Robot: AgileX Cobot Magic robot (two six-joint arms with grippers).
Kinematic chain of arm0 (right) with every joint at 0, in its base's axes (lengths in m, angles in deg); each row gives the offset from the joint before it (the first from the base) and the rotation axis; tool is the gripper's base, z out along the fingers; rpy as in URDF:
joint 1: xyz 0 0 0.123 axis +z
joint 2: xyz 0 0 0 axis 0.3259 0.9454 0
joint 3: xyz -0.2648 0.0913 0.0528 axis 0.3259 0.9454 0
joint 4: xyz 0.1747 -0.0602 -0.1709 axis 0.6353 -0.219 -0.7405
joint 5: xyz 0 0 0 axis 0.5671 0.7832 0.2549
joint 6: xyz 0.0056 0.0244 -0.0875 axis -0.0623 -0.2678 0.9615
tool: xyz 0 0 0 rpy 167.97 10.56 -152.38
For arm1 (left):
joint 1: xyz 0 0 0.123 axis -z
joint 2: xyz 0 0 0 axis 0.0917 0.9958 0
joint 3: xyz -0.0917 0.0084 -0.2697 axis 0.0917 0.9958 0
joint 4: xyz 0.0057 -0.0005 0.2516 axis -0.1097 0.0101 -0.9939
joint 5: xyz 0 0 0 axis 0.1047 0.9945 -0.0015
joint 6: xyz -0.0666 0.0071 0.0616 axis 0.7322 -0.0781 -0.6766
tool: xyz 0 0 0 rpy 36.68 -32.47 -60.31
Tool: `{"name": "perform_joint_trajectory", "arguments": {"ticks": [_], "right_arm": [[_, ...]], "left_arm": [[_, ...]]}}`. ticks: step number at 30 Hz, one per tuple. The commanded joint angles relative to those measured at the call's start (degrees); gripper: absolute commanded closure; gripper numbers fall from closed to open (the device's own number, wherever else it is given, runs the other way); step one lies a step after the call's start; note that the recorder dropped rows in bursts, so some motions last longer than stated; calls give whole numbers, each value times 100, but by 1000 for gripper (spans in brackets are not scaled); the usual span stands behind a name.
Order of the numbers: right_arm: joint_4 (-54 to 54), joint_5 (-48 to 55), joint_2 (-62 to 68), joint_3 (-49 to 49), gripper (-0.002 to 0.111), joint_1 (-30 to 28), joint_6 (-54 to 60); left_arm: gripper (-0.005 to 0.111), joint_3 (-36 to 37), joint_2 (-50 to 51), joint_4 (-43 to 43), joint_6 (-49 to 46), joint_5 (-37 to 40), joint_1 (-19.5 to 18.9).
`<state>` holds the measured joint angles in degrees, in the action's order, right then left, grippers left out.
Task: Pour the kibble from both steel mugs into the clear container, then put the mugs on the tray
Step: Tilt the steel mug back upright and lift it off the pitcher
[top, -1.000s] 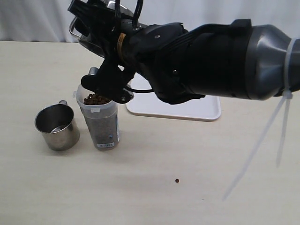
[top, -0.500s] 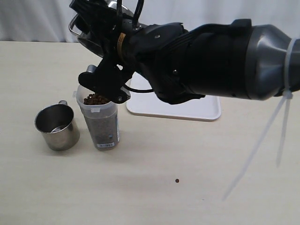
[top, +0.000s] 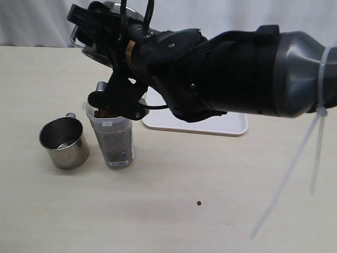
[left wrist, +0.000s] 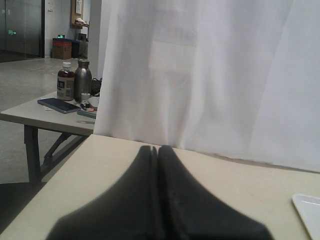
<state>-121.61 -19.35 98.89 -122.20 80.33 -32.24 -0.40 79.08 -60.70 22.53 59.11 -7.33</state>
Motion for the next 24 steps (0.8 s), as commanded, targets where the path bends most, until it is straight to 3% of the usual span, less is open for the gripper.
{"name": "perform_joint_trajectory", "arguments": {"ticks": [1, 24], "right_arm": [[-62, 75, -47, -73, 103, 13, 342], [-62, 75, -47, -73, 103, 13, 1136]], "left_arm": [[107, 14, -14, -3, 45, 3, 9], [107, 14, -14, -3, 45, 26, 9]]}}
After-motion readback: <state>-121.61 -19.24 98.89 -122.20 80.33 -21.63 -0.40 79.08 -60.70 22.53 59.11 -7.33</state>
